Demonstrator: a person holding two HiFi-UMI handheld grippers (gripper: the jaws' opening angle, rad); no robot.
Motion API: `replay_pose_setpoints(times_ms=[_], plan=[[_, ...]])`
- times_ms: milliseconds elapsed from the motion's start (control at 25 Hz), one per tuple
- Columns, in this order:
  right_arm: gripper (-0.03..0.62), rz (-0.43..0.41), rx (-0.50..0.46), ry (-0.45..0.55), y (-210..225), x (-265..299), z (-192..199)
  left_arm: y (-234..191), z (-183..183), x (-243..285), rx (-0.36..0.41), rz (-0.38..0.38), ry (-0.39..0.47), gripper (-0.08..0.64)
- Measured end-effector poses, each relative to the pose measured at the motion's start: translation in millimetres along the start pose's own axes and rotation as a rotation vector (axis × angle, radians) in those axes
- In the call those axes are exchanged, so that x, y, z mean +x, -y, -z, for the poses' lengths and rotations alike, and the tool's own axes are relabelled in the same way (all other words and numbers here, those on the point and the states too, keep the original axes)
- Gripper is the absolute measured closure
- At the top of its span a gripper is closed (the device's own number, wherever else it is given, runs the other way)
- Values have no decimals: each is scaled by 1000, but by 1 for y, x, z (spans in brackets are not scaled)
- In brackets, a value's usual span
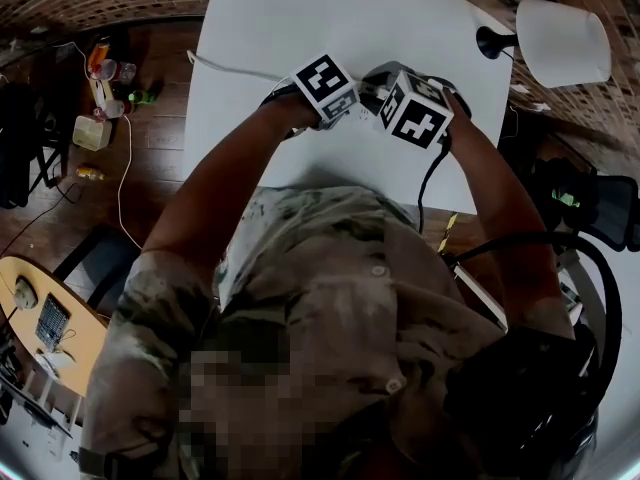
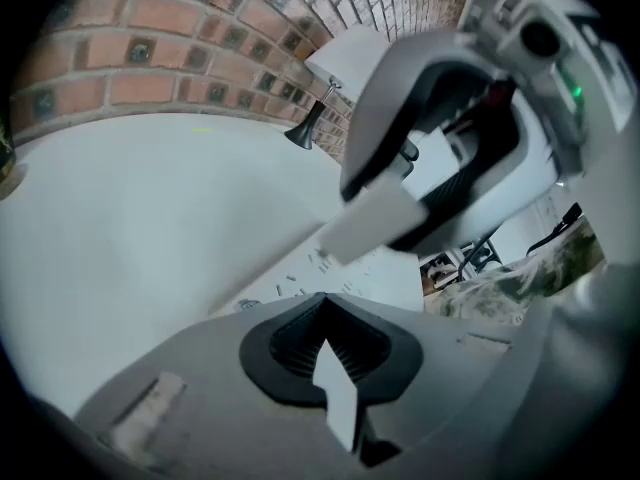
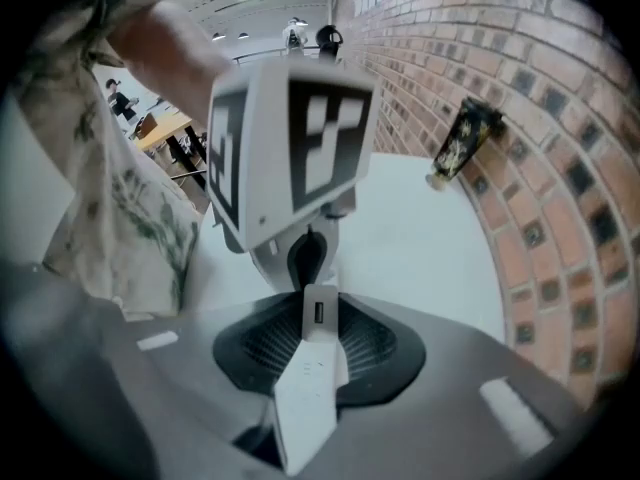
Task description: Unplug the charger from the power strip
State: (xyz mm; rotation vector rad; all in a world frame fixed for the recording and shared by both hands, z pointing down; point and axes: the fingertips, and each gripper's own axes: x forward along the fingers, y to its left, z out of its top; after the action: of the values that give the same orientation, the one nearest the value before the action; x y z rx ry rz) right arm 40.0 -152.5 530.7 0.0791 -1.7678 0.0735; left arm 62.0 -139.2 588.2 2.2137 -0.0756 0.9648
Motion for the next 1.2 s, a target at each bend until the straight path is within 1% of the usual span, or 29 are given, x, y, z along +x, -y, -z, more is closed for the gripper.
replay_pose_setpoints(times_ms=[120,200,400,600,680,760,800,880,960,1080,1200], plan=[[486,71,-84,4,25,-41,-22,-1,2,0,5,-3,4,563],[486,104,-72,24,33,-55,-21,0,4,1,5,-4,7,563],[486,124,67,56,35,-61,12,0,2,0,9,0,6,561],[486,138,203,99,17,-64,34,-1,5,-2,19,-8,15,558],[486,151,252,121,8,-69,42,0,5,-1,33,-17,20,557],[486,178,296,146,-2,-78,49,0,4,-3,68,-41,29,556],[486,194,321,159,-7,-83,53,0,1,-7,93,-64,47,555],[486,227,380,190,-18,-93,61,1,-9,-17,132,-106,110,534],[486,258,447,231,-33,-103,71,10,-19,-29,154,-124,185,532],[486,303,520,296,-59,-118,84,30,-32,-51,175,-149,315,528],[485,326,554,362,-88,-129,98,62,-34,-71,188,-190,448,529]])
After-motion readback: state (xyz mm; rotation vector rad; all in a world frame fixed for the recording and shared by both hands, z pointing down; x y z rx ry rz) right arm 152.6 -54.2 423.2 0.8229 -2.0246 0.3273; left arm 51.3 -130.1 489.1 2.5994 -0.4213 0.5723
